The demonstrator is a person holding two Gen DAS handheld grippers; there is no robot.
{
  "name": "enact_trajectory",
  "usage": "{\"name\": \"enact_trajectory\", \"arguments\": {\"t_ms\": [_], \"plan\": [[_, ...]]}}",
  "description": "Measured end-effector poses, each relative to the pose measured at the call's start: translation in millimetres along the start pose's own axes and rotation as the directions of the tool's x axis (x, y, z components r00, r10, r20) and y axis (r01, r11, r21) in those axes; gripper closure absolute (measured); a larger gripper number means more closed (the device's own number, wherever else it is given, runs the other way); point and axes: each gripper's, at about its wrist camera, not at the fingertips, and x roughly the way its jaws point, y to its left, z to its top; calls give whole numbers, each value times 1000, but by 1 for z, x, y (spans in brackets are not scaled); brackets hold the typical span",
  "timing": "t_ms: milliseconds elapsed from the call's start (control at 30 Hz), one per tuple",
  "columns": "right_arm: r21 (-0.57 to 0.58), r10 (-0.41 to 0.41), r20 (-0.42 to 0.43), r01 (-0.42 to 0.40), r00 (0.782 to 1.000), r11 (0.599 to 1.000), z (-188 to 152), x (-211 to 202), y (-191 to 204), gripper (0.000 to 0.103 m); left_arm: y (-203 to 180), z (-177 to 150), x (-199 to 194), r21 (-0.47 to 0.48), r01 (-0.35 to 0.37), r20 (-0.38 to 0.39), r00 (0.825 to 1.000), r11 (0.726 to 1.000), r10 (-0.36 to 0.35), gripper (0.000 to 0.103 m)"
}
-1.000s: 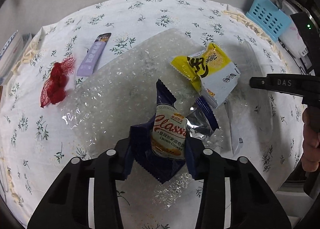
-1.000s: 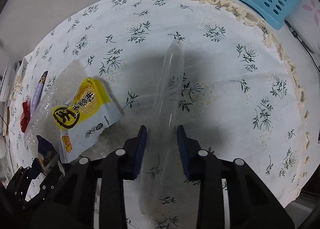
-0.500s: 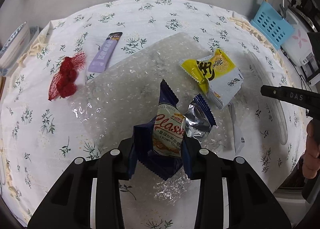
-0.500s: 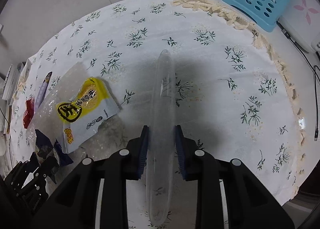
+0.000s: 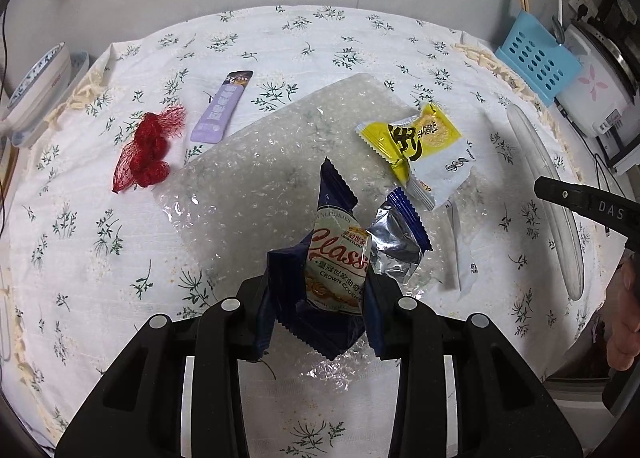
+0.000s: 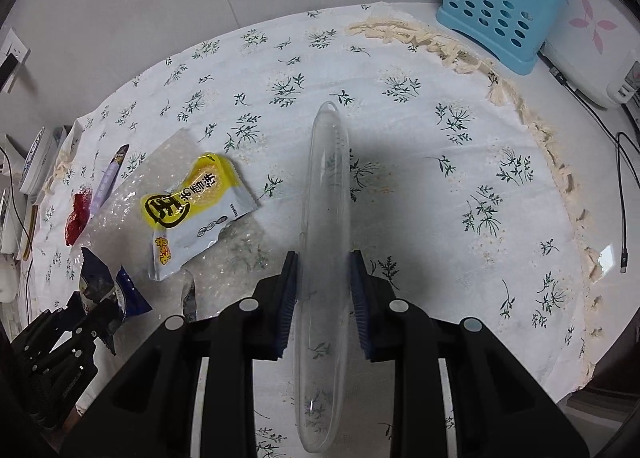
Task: Collect trash
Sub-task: 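Carry the snack bag with left tool while right tool carries the tube toward the bin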
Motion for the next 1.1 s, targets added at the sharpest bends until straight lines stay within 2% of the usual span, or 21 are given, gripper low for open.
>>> {"name": "enact_trajectory", "arguments": {"t_ms": [433,1100], "plan": [[-12,27,59,-26,998,1000,-22,-37,-1,78,-1,-13,-26,-17,13,24,1000,1000,-13,69],[-96,76,122,-64,990,993,-73,-93,6,78,-1,-53,-69,-59,20,57,998,998,-17,69]]}}
